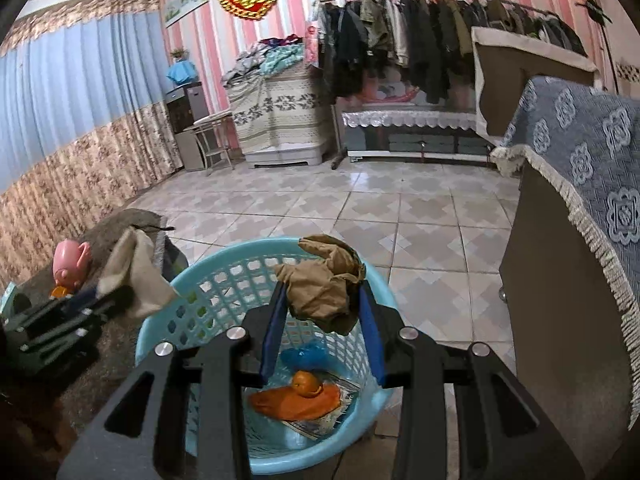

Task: Collect trash
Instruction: 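Open both tools to drop the beige bag and brown cloth into the basket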

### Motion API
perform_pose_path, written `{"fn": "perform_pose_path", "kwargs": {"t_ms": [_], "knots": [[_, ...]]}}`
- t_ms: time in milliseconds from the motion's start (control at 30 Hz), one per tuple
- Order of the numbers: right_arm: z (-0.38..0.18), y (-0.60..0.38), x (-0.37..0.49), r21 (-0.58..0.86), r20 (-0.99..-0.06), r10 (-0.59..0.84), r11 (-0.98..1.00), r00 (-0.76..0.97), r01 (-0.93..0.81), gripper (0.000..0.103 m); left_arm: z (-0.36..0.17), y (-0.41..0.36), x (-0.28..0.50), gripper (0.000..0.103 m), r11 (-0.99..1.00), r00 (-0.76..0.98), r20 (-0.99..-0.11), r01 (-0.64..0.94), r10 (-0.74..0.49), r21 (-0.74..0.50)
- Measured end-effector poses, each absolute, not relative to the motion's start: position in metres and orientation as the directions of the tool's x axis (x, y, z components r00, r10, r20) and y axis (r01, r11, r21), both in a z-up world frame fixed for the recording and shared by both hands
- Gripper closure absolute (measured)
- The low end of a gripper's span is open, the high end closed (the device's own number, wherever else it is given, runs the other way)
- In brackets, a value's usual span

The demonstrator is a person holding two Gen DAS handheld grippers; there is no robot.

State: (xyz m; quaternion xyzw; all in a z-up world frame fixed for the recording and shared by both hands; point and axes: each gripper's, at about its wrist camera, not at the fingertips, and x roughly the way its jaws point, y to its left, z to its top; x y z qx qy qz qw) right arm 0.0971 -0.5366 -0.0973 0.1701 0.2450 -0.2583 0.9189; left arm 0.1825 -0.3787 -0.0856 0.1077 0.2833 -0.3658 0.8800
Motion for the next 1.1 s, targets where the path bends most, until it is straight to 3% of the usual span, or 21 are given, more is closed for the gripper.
{"fn": "perform_pose_path", "kwargs": {"t_ms": [133, 333, 400, 533, 867, 933, 967, 1100], "knots": [[-0.103, -0.547, 0.091, 0.211, -0.548, -0.383, 0.797, 0.744, 0.565, 0.067, -0.091, -0.394, 0.18, 0.065, 0.705, 0.582, -0.577, 0.709, -0.573, 0.016], [-0.103, -0.545, 0.097, 0.202, -0.553, -0.371, 0.809, 0.746, 0.553, 0.067, -0.084, -0.384, 0.189, 0.034, 0.755, 0.64, -0.558, 0.655, -0.529, 0.036], [-0.103, -0.543, 0.099, 0.197, -0.553, -0.369, 0.814, 0.747, 0.547, 0.067, -0.079, -0.375, 0.193, 0.017, 0.78, 0.669, -0.541, 0.624, -0.51, 0.037], [-0.103, -0.534, 0.105, 0.198, -0.552, -0.356, 0.822, 0.754, 0.533, 0.067, -0.066, -0.349, 0.205, 0.006, 0.834, 0.728, -0.503, 0.552, -0.466, 0.027], [-0.101, -0.506, 0.126, 0.137, -0.547, -0.364, 0.849, 0.754, 0.51, 0.063, -0.052, -0.294, 0.225, 0.005, 0.897, 0.785, -0.479, 0.442, -0.392, -0.01], [-0.099, -0.504, 0.125, 0.129, -0.537, -0.386, 0.841, 0.75, 0.525, 0.048, -0.05, -0.285, 0.227, 0.005, 0.902, 0.788, -0.477, 0.43, -0.39, -0.027], [-0.096, -0.503, 0.125, 0.131, -0.531, -0.393, 0.837, 0.751, 0.531, 0.036, -0.049, -0.28, 0.227, 0.005, 0.904, 0.788, -0.477, 0.426, -0.39, -0.036], [-0.091, -0.505, 0.121, 0.161, -0.514, -0.399, 0.824, 0.759, 0.543, 0.025, -0.041, -0.263, 0.226, 0.005, 0.914, 0.805, -0.462, 0.404, -0.371, -0.031]]}}
